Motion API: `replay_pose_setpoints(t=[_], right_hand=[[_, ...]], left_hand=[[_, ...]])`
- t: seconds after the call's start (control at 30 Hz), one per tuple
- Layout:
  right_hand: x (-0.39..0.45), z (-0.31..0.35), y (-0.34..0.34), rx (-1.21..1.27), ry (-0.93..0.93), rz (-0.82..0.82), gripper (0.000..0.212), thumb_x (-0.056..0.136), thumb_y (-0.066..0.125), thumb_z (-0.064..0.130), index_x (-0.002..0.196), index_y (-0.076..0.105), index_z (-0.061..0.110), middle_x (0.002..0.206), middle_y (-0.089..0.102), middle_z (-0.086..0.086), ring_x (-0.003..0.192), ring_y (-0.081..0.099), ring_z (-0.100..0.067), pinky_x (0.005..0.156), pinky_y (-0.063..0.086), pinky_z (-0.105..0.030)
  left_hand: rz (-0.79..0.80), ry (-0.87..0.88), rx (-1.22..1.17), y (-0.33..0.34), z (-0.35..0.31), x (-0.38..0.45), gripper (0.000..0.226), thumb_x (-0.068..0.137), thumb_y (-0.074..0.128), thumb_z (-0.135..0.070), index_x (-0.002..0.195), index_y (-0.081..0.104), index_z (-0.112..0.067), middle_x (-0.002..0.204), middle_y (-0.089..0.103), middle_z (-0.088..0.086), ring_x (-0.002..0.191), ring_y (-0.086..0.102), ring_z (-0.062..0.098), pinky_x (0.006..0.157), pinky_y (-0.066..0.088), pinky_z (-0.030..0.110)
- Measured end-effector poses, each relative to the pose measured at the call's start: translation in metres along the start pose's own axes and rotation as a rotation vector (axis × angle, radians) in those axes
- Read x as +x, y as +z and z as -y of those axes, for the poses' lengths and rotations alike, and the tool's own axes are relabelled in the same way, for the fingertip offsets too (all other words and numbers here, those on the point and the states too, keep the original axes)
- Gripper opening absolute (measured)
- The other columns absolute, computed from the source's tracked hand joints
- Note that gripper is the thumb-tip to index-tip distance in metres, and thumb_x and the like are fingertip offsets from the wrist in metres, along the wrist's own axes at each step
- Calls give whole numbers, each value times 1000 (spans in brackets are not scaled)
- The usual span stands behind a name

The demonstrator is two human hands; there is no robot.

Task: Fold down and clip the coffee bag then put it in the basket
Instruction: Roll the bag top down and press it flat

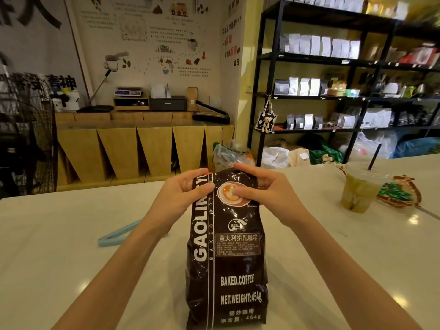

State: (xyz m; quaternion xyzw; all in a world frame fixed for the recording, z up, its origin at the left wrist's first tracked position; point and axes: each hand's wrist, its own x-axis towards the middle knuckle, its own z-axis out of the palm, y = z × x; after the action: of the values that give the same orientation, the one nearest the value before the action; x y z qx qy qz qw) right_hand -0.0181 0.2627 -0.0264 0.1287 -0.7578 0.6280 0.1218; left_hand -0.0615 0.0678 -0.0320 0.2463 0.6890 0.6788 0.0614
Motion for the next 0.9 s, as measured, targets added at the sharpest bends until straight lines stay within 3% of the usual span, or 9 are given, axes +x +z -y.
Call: replay_pose_setpoints(t=[0.1, 0.3, 0.5, 0.63, 0.73, 0.83, 0.9], right_hand=[[1, 2, -2, -34, 18, 26, 50, 72, 73, 14, 118, 59, 25, 94, 76, -3, 83, 73, -20, 69, 59, -32], [4, 7, -4, -44, 41, 38, 24, 79, 66, 15, 102, 65, 16, 74, 76, 1, 72, 73, -17, 59, 57, -23], [7, 13, -4, -61, 80, 10, 6, 77, 68, 14, 83, 68, 15, 64, 73, 3, 63, 71, -11, 55, 54, -16], [8, 18, -7, -114, 80, -15, 5, 75, 71, 18, 78, 70, 22, 65, 73, 8, 65, 71, -8, 56, 54, -15], [8, 17, -9, -212, 72, -54, 6, 72, 72, 30, 76, 70, 33, 84, 68, 11, 82, 64, -7, 69, 52, -19], [7, 15, -7, -211, 57, -61, 17, 63, 72, 40, 79, 71, 34, 114, 56, 6, 112, 51, -13, 88, 43, -29], [5, 15, -4, -140, 80, -46, 14, 65, 72, 37, 78, 71, 32, 129, 53, 7, 123, 46, -14, 96, 42, -34]], left_hand=[[5, 0, 74, -2, -6, -1, 26, 80, 62, -18, 105, 59, -23, 71, 76, -4, 72, 72, 15, 55, 56, 20], [-15, -17, 85, -7, -13, -2, 13, 75, 66, -17, 89, 65, -16, 66, 75, 1, 71, 72, 18, 62, 57, 23], [-77, -88, 78, -5, -16, -3, 21, 69, 71, -25, 87, 67, -15, 64, 74, -5, 65, 71, 8, 54, 52, 13], [-82, -111, 60, -4, -16, -5, 24, 64, 70, -33, 84, 69, -18, 68, 75, -4, 72, 70, 12, 70, 51, 25], [-89, -135, 52, -1, -15, -6, 23, 69, 68, -33, 82, 71, -15, 78, 74, 6, 82, 68, 19, 83, 47, 33], [-57, -165, -52, 2, -14, -6, 10, 78, 63, -22, 78, 70, -15, 70, 74, 0, 69, 68, 10, 72, 48, 26], [-31, -196, -137, 5, -16, -5, 9, 81, 60, -17, 80, 68, -13, 68, 73, 0, 66, 68, 11, 68, 51, 24]])
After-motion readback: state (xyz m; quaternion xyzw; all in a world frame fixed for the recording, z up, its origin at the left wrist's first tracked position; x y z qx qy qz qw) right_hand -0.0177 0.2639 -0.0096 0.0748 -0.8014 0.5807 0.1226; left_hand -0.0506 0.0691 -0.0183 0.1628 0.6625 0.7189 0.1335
